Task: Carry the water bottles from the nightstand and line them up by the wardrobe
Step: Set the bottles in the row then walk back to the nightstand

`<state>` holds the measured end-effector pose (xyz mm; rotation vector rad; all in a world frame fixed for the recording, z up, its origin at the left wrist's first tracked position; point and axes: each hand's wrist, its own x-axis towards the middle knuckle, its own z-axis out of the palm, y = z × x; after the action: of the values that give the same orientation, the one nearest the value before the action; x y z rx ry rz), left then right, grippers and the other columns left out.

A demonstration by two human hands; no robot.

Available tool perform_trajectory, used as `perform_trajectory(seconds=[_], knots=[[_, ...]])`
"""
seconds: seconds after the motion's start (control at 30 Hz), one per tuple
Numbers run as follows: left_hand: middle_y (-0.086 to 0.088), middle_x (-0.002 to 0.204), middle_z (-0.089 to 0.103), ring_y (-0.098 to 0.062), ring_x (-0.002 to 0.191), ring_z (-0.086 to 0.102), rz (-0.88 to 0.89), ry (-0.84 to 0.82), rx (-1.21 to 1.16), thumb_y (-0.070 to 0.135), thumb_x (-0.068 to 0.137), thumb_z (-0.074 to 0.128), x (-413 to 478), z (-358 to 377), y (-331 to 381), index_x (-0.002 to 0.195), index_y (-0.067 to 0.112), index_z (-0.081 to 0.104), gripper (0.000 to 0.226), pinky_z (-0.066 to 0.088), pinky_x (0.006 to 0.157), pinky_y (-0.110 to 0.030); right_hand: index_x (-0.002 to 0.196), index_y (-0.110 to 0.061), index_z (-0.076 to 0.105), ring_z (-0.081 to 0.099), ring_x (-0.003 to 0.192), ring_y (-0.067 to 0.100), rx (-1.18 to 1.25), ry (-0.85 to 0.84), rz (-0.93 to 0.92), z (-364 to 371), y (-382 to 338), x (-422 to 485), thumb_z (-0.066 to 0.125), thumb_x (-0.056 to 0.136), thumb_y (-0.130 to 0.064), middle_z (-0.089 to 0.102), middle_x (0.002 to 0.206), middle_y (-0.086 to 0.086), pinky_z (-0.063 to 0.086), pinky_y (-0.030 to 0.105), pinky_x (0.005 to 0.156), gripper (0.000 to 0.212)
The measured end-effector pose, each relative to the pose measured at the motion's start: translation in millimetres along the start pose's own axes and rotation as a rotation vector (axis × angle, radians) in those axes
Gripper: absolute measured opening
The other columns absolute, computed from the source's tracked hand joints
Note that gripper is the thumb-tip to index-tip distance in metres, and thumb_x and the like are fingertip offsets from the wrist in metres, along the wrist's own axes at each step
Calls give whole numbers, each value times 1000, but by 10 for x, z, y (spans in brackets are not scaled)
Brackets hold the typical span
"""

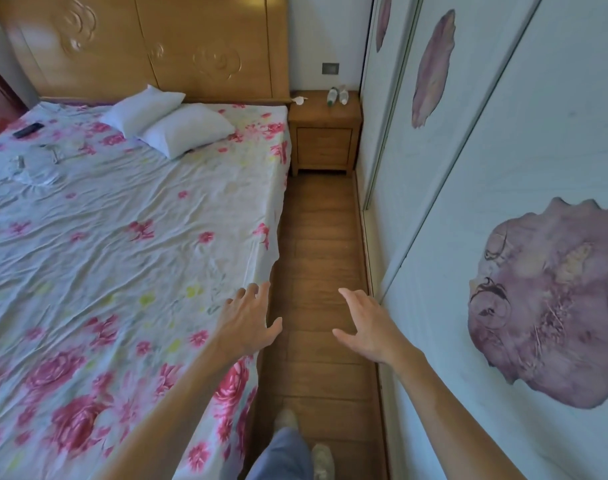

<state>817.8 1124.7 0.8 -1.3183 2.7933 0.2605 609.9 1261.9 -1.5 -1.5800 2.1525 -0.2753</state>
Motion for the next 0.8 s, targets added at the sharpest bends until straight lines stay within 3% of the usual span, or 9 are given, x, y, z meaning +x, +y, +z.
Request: perform_trajectory(seconds=[0.37, 0.8], knots=[[-3, 146, 44, -22, 125, 52, 127, -31, 15, 59, 90, 47, 1239, 21, -48, 148, 19, 26, 73, 47, 103, -38, 156, -19, 15, 34, 142, 22, 30, 28, 111, -412, 295, 865, 57, 96, -44, 31, 157, 4, 33, 33, 112, 77], [-7, 145, 44, -26, 125, 51, 147, -80, 11, 58, 88, 46, 2700, -172, -725, 144, 18, 30, 70, 52, 98, -38, 156, -20, 12, 33, 142, 20, 48, 35, 150, -928, 150, 2346, 56, 97, -42, 29, 156, 3, 35, 31, 110, 78]])
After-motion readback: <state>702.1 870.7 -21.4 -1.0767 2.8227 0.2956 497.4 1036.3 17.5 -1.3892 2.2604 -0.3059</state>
